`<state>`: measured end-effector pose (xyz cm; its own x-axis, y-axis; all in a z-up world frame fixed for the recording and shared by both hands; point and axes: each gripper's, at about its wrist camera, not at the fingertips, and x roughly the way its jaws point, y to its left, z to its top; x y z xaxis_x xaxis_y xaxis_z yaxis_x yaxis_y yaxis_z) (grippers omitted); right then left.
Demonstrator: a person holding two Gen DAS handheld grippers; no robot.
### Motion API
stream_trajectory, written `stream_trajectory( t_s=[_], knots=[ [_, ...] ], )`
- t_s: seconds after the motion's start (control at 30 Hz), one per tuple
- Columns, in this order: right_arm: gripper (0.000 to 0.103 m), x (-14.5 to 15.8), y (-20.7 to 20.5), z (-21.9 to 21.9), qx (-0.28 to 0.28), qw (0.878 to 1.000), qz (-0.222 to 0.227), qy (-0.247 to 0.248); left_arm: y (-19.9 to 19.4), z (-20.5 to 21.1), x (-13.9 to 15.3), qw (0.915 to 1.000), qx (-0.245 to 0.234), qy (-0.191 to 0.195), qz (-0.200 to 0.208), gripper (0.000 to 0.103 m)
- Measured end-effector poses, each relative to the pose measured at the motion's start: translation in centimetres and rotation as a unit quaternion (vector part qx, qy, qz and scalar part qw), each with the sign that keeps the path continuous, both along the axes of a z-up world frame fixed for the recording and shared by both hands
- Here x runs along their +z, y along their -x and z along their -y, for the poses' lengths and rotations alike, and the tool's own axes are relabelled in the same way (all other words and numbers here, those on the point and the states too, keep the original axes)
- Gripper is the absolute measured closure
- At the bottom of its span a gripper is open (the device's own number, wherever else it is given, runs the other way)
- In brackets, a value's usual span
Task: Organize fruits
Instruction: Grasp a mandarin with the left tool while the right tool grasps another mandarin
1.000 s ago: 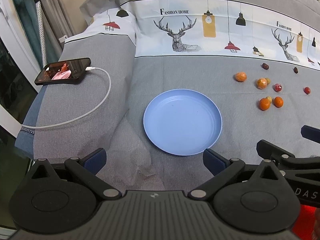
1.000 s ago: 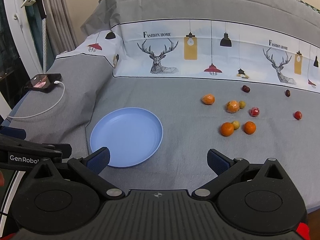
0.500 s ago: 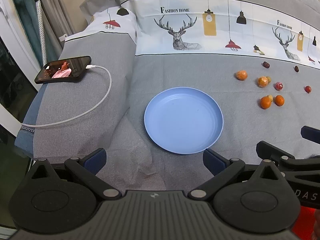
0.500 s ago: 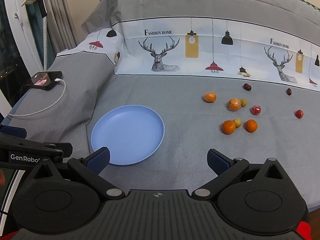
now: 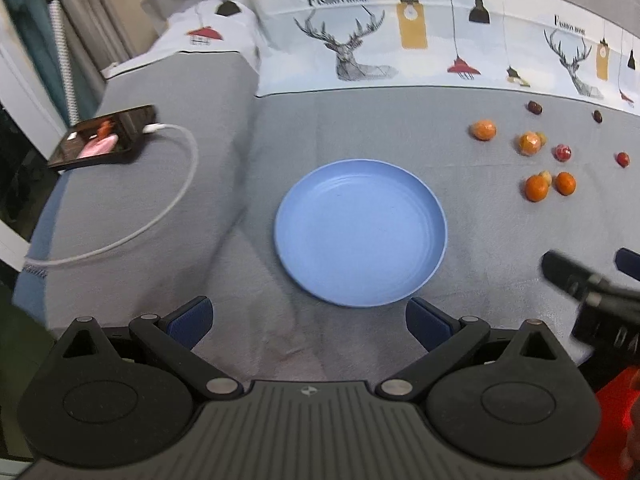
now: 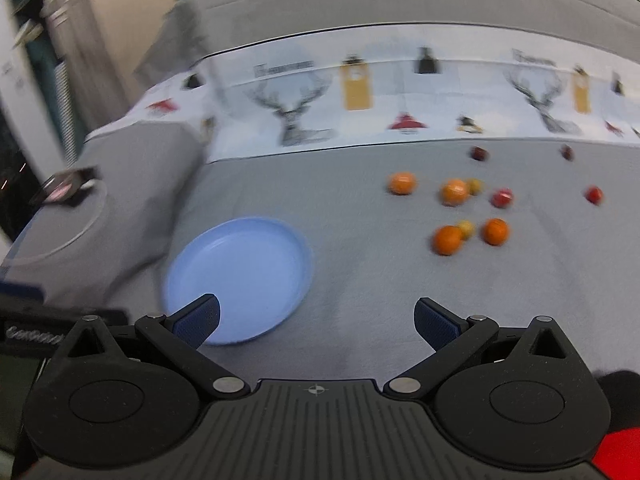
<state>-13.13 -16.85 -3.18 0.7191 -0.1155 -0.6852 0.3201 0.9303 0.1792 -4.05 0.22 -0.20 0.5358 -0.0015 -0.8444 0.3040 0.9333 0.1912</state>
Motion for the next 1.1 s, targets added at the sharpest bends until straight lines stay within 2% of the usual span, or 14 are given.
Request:
stream_trajectory(
  t_s=[0.13, 0.2, 0.27, 0.37, 0.47, 0.63, 0.73, 0.87, 0.93, 1.0, 1.07, 1.1],
  knots=[
    [0.0, -1.8, -1.4, 4.2, -0.075, 0.997, 0.015, 0.023, -1.7, 3.2, -1.0, 0.9997, -0.022, 0.007, 0.002, 0.0],
    [0.001, -3.3, -1.4, 7.4, -0.11, 0.993, 0.014, 0.047, -2.7, 5.3, -1.9, 0.9991, -0.04, 0.015, 0.0, 0.0],
    [0.001, -5.5, -2.3, 10.4, -0.131, 0.99, -0.004, 0.047, -3.8, 7.8, -3.3, 0.9974, -0.067, 0.022, -0.007, 0.0],
    [0.001, -8.6, -3.9, 14.6, -0.141, 0.988, -0.025, 0.064, -5.5, 12.2, -5.9, 0.9922, -0.122, 0.022, -0.015, 0.0],
    [0.001, -12.0, -6.3, 17.8, -0.121, 0.988, -0.051, 0.077, -7.0, 16.7, -9.1, 0.9836, -0.179, 0.007, -0.016, 0.0],
    [0.001, -15.6, -10.3, 20.7, -0.077, 0.994, -0.059, 0.044, -9.4, 22.6, -13.6, 0.9731, -0.228, -0.01, -0.034, 0.0],
    [0.001, -15.8, -11.3, 21.5, -0.08, 0.993, -0.04, 0.08, -10.0, 25.1, -14.9, 0.9665, -0.253, 0.003, -0.043, 0.0],
    [0.001, -15.8, -10.9, 23.4, -0.133, 0.987, -0.029, 0.082, -10.1, 28.2, -16.0, 0.9594, -0.279, 0.01, -0.036, 0.0],
    [0.001, -15.9, -10.8, 23.8, -0.141, 0.987, -0.028, 0.078, -10.2, 29.1, -16.5, 0.958, -0.284, 0.01, -0.036, 0.001],
    [0.002, -15.8, -11.0, 23.7, -0.139, 0.986, -0.029, 0.085, -10.0, 29.2, -16.4, 0.9551, -0.294, 0.03, -0.021, 0.012],
    [0.012, -15.5, -10.6, 23.6, -0.128, 0.988, -0.021, 0.081, -10.0, 29.4, -16.3, 0.9489, -0.31, 0.052, -0.032, 0.062],
    [0.03, -15.3, -10.5, 23.3, -0.121, 0.989, -0.013, 0.086, -10.0, 29.3, -16.2, 0.9471, -0.311, 0.065, -0.046, 0.064]
  ],
)
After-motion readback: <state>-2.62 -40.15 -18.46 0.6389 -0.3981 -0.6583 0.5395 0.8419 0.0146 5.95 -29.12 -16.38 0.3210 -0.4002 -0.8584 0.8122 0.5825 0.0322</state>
